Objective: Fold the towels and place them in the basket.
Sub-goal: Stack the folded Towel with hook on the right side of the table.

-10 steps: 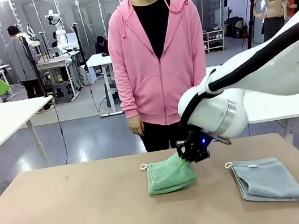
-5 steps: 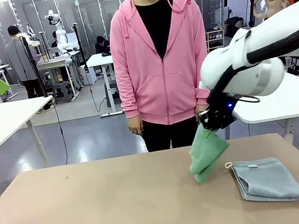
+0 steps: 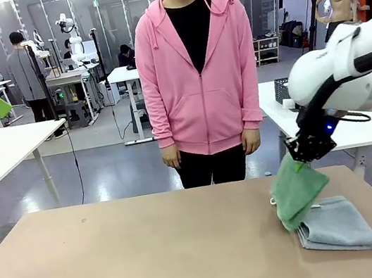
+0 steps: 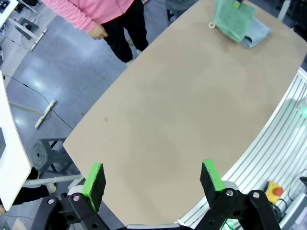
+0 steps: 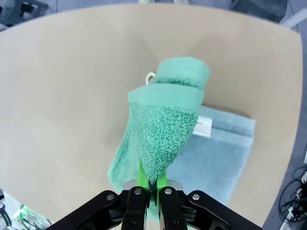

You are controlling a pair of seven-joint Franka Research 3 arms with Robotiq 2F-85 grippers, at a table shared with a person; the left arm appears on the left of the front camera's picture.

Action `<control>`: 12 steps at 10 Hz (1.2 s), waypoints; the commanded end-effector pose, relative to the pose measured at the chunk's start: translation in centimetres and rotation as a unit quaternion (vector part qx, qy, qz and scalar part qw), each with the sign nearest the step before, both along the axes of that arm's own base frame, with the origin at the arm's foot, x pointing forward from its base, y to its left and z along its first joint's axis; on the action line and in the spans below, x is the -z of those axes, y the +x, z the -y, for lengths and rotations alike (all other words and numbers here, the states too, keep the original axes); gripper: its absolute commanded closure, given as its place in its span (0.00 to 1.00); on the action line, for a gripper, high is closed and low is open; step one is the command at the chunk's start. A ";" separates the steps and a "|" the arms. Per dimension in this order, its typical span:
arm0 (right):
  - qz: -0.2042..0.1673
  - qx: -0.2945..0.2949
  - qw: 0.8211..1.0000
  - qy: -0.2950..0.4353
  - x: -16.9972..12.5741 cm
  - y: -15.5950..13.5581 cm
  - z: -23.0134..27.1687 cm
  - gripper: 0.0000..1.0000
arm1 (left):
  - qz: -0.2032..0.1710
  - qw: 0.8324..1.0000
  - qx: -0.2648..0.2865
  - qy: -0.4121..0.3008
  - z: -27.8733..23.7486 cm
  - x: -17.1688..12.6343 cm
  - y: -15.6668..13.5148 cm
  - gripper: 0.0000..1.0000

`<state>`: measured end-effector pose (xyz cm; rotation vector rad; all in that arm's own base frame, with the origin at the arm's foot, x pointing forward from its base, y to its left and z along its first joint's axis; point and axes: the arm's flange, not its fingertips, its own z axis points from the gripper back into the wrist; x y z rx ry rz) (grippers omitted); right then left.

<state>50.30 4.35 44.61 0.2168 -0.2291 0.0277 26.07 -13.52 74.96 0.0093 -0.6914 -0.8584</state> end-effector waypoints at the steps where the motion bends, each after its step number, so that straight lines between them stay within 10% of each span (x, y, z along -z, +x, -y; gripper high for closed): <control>1: -0.009 -0.005 1.000 0.016 0.7 -1.9 2.2 0.93 | -0.001 1.000 0.000 -0.002 0.1 0.0 -0.1 0.00; 8: -0.083 0.030 0.989 -0.117 6.3 -1.2 6.8 0.88 | -0.001 1.000 0.000 -0.002 0.1 0.0 -0.1 0.00; 12: -0.100 0.044 0.983 -0.148 6.3 -1.8 6.0 0.07 | -0.001 1.000 0.000 -0.002 0.1 0.0 -0.1 0.00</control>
